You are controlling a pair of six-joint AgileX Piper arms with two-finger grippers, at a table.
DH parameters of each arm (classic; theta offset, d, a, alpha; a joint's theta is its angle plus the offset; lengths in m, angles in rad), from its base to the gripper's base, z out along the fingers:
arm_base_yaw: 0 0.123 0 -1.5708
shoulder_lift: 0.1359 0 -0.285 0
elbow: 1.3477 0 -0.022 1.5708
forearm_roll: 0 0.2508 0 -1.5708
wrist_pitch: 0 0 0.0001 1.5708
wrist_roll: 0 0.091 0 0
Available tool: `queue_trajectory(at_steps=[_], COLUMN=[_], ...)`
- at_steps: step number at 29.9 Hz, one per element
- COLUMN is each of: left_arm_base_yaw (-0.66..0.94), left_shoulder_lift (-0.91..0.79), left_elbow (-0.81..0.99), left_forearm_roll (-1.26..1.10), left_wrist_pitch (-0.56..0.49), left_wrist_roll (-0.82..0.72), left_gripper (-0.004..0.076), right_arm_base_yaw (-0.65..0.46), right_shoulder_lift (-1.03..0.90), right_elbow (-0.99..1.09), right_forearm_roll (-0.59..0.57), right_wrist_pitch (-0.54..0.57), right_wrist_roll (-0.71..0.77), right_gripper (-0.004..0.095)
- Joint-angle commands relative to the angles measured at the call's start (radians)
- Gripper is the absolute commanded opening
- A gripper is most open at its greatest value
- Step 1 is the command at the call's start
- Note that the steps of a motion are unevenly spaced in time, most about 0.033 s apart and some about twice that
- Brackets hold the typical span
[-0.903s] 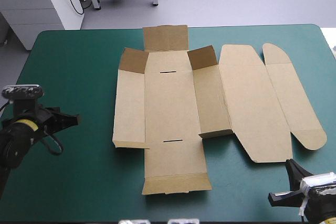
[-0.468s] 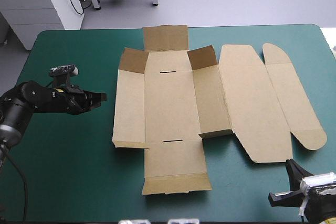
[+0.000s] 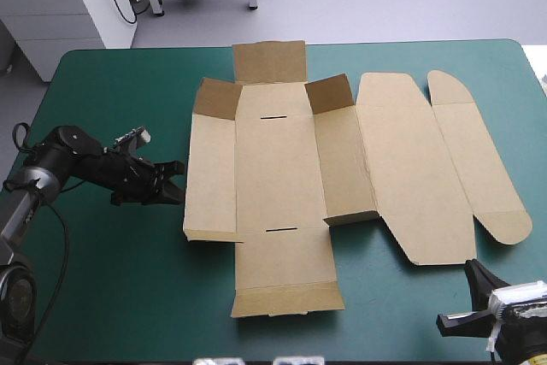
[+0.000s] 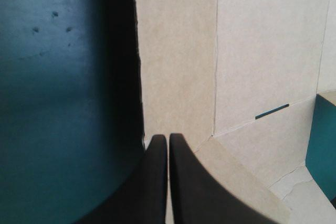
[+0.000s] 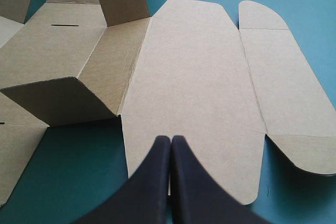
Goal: Fold the box
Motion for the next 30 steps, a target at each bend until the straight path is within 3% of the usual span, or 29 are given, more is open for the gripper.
queue_trajectory(at_steps=[1,3,6,13,14,30], left_arm_base_yaw=[0.001,0.001,0.006,0.006,0.006,-0.031], left_shoulder_lift=[-0.03,-0.03,-0.029,-0.029,-0.029,0.021], left_elbow=[-0.031,-0.031,-0.031,-0.031,-0.031,-0.031], left_forearm_roll=[-0.045,-0.045,-0.038,-0.029,-0.025,-0.068], left_wrist_pitch=[0.009,0.011,0.006,-0.018,-0.02,-0.094], left_wrist_roll=[0.005,0.005,0.005,0.001,-0.001,-0.031], left_gripper=[-0.0006,0.0014,0.0116,0.0536,0.0561,0.0566], right_arm_base_yaw=[0.002,0.002,0.002,0.002,0.002,0.002], right_shoulder_lift=[-0.023,-0.023,-0.023,-0.023,-0.023,-0.023], right_elbow=[-0.025,-0.025,-0.025,-0.025,-0.025,-0.025], right_forearm_roll=[0.002,0.002,0.002,0.002,0.002,0.002], right_wrist_pitch=[-0.074,-0.074,-0.074,-0.074,-0.074,-0.074], right_wrist_roll=[-0.001,-0.001,-0.001,-0.001,-0.001,-0.001], right_gripper=[-0.0019,-0.002,-0.002,-0.002,-0.002,-0.002])
